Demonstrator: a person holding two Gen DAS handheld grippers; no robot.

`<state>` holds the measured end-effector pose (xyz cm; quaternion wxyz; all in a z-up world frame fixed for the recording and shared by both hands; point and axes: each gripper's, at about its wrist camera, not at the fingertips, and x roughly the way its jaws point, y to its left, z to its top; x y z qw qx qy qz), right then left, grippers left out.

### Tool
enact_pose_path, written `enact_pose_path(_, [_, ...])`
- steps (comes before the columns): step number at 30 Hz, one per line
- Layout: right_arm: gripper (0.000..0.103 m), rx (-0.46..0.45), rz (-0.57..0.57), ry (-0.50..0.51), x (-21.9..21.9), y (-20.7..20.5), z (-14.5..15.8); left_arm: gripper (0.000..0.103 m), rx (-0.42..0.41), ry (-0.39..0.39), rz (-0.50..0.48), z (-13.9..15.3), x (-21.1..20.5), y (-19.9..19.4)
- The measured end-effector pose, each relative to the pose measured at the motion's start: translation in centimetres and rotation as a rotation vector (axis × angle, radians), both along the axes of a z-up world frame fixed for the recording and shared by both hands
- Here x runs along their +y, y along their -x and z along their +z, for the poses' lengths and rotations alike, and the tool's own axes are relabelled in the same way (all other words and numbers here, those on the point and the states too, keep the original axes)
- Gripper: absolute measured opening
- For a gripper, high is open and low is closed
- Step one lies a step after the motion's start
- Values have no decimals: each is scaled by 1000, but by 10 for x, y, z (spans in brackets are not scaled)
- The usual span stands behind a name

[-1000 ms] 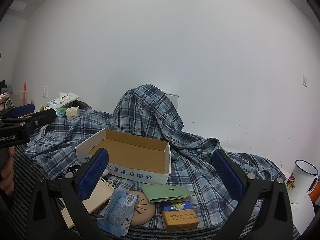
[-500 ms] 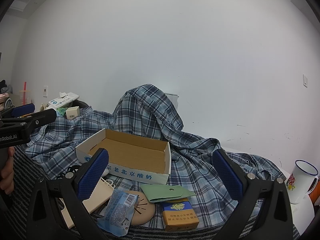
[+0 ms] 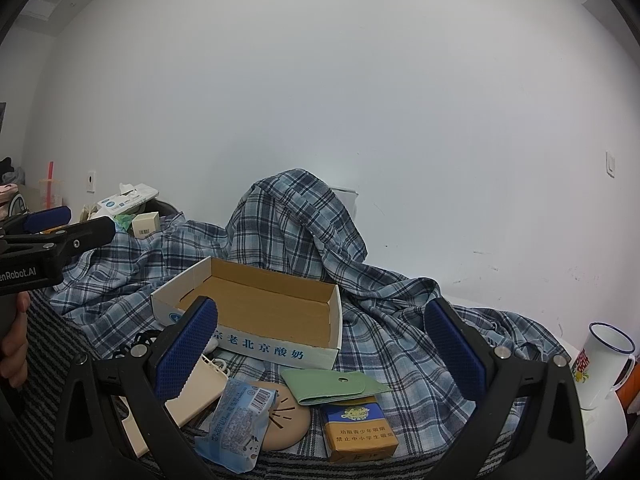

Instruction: Organize soft objects

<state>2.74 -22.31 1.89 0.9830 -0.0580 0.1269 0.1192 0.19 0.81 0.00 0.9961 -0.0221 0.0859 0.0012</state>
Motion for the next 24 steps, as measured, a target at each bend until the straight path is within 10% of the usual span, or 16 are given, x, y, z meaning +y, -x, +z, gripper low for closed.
enact_pose_path(24, [103, -9, -33, -11, -3, 1, 0, 103, -14, -33, 5, 3, -7, 3])
